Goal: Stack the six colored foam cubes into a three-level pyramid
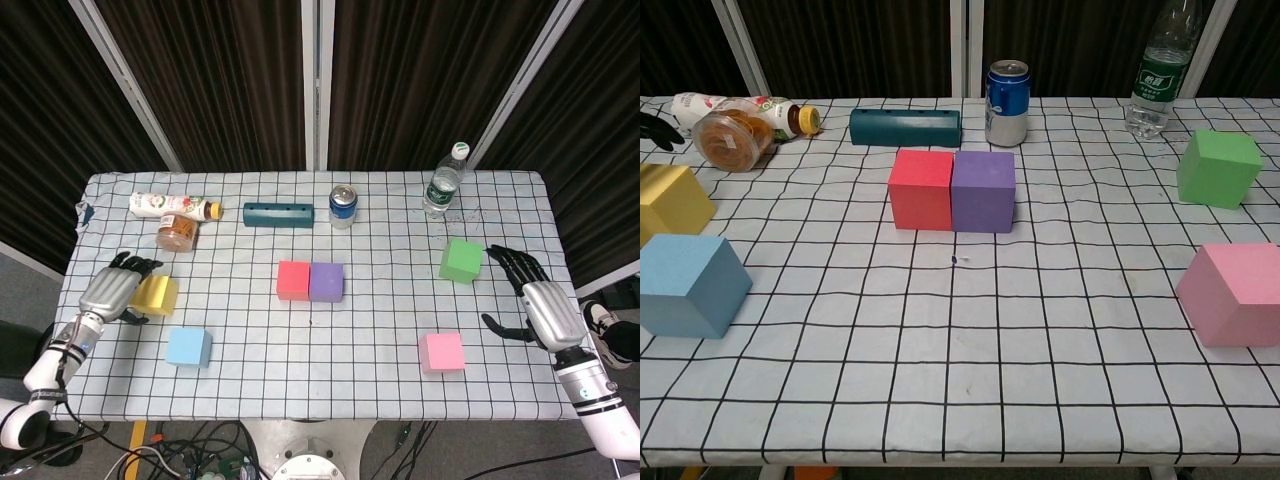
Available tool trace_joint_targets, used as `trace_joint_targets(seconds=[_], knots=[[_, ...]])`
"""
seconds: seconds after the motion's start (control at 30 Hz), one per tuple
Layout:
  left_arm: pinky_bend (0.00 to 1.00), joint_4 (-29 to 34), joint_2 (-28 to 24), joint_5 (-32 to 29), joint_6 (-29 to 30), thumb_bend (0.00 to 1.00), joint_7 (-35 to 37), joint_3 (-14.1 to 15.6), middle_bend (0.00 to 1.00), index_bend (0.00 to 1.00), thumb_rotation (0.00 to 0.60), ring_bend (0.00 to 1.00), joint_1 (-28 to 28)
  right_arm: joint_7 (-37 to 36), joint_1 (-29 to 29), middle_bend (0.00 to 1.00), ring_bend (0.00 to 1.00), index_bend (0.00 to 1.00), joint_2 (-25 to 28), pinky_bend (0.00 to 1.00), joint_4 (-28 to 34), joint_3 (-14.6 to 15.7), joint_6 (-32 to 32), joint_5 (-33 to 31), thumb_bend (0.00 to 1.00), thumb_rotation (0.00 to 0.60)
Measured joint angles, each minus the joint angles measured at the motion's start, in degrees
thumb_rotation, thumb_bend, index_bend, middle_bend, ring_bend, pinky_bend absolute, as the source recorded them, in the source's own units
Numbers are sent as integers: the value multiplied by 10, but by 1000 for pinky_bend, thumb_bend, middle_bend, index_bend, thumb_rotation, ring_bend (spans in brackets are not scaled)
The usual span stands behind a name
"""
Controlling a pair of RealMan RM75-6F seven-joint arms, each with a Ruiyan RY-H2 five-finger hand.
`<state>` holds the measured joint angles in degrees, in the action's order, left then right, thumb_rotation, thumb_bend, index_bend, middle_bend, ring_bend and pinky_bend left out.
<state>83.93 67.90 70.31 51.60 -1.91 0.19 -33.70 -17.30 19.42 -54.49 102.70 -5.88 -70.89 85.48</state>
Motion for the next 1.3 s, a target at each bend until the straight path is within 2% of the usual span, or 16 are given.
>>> trace_joint_targets(seconds=[0.27,0.4,0.6,0.77,0.9,1.17,1.3], knots=[[52,-60,41,9,-22,0,44,-14,210,261,600,101,-6,1,-3,50,0,0,-3,0,0,2,-4,2,221,600],[55,-83,51,16,-39,0,51,-16,368,346,600,219,-12,0,-5,52,0,0,-4,0,-1,1,-5,1,221,600],[58,-84,58,8,-30,0,-7,-25,472,416,600,325,-18,-6,-9,53,0,0,-5,0,-6,1,-11,1,221,600],[63,-41,56,-7,-18,0,-42,-51,478,421,600,331,-33,-7,-14,53,0,0,-4,0,-8,1,-20,4,221,600],[68,-3,58,-43,-33,0,-66,-81,478,420,600,331,-63,-12,-15,54,0,0,-4,0,-11,1,-23,6,221,600],[68,0,104,-135,-73,0,-148,-110,474,412,600,331,-132,-14,-16,55,0,0,-2,0,-12,0,-21,5,221,600],[68,-10,127,-184,-84,0,-188,-113,461,402,600,330,-161,-21,-20,55,0,0,0,0,-15,1,-24,6,221,600]])
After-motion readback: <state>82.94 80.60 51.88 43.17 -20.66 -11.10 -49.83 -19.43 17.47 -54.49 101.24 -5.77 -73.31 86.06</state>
